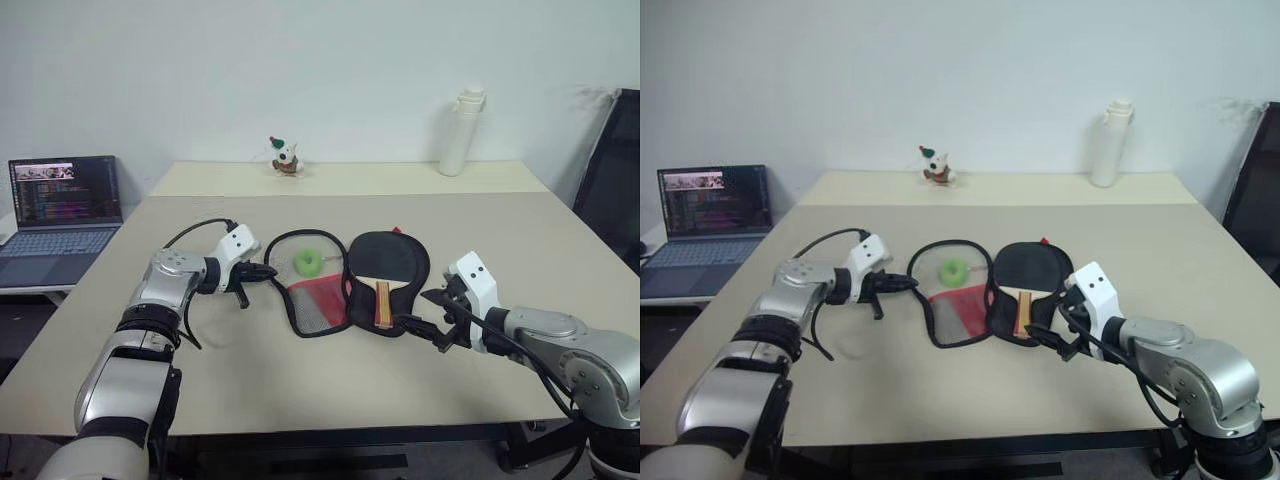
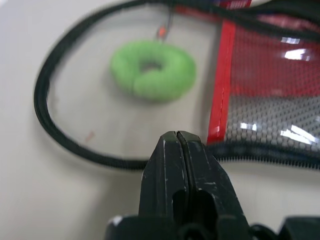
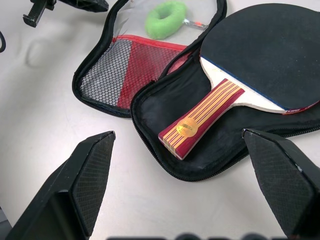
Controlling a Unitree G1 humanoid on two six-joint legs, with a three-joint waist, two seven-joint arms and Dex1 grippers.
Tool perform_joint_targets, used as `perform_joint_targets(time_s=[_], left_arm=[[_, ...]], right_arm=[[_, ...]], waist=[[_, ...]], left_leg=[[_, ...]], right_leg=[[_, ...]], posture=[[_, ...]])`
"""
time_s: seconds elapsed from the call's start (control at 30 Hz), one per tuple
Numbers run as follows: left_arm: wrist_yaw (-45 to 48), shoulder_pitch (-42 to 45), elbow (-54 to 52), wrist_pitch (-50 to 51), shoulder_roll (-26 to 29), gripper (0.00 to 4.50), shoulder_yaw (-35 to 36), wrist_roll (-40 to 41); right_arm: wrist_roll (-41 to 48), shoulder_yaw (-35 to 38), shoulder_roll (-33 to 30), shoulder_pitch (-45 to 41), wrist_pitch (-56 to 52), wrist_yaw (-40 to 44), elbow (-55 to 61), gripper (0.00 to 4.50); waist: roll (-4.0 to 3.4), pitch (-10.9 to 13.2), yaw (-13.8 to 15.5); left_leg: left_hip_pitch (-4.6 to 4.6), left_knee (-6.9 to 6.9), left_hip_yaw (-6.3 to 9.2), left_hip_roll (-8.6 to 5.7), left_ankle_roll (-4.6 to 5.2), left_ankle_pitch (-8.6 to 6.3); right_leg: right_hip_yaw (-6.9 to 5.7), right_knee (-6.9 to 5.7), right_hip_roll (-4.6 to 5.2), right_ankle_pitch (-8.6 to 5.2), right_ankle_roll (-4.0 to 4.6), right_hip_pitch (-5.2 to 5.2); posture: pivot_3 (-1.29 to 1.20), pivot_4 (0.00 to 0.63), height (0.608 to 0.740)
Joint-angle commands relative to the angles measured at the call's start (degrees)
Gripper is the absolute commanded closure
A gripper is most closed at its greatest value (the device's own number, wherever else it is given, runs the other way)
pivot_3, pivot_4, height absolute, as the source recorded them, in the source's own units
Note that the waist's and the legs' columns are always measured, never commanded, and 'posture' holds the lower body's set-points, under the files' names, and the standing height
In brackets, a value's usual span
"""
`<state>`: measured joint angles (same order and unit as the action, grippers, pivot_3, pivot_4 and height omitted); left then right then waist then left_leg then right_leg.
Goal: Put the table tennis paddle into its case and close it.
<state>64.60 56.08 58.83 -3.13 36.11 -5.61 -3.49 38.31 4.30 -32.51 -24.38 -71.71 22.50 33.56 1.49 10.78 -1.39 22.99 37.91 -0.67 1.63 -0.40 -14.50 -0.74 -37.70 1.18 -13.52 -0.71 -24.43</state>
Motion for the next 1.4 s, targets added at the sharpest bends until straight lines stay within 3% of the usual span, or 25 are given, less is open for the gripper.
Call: perform_joint_targets(time_s=[0.03,0.33,0.63,1.0,1.4], left_arm=[[0.0,-1.3,-1.7,1.4,1.5,4.48,0.0,-0.5],[-4.0,-3.7,-0.4,-0.7,-1.7,4.48,1.4,0.8],[-7.7,-1.9,3.8,-2.1,-8.3,4.48,1.8,0.6],[-6.2,8.3,2.2,-4.4,-16.2,4.48,1.7,1.6],[-13.1,17.5,12.9,-7.7,-26.9,4.48,0.2,-2.3]], right_arm=[[0.5,0.2,-0.1,-1.1,1.0,0.4,1.1,0.0],[0.5,0.1,0.0,-1.0,0.7,0.1,1.3,0.0],[0.6,0.1,0.3,-0.8,0.5,-0.3,1.8,0.0],[0.4,1.5,-0.5,0.5,0.4,-0.8,2.2,0.0],[-0.2,3.5,-2.3,0.8,0.5,-1.8,2.1,0.0]], waist=[[0.0,0.0,-0.1],[0.0,0.0,0.0],[0.02,0.0,0.4],[0.06,0.0,1.4],[0.07,0.0,1.1]], left_leg=[[-0.01,0.0,0.0,0.0,0.0,0.0],[-0.01,0.02,0.02,0.01,0.0,0.0],[-0.04,0.06,0.01,-0.04,0.0,0.0],[0.04,0.1,-0.02,-0.1,0.0,0.0],[-0.01,0.08,-0.11,-0.09,0.0,0.0]], right_leg=[[0.0,0.0,-0.01,0.0,0.0,0.0],[0.03,-0.04,0.01,0.0,0.0,0.0],[-0.02,-0.06,0.03,0.0,0.0,0.08],[-0.08,0.0,0.03,0.01,0.0,0.11],[-0.03,0.0,-0.02,0.0,-0.01,0.1]], posture=[[0.0,0.15,0.74],[0.0,0.15,0.74],[0.0,0.15,0.74],[0.0,0.15,0.74],[0.0,0.15,0.74]])
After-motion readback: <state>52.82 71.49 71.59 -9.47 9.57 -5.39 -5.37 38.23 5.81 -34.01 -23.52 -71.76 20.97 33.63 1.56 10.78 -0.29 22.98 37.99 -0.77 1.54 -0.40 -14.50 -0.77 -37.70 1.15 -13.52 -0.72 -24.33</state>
